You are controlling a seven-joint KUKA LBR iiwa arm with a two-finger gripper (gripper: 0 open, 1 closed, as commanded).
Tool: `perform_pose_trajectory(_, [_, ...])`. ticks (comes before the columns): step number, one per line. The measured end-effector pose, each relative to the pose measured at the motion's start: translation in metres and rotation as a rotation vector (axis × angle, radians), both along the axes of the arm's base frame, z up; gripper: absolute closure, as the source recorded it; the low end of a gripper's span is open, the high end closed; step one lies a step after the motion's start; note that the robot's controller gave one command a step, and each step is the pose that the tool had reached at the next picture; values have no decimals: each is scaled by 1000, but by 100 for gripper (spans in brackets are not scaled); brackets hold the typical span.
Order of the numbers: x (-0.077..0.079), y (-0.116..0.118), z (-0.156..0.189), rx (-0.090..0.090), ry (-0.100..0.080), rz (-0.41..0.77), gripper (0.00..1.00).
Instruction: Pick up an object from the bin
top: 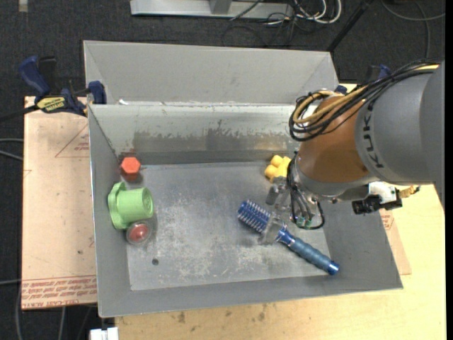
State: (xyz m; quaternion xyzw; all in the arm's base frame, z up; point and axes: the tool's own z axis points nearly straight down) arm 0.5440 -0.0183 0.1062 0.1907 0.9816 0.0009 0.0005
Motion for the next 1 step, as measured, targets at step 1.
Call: perform_pose_trajectory(1, [5,-6,-37,1,4,-130,0])
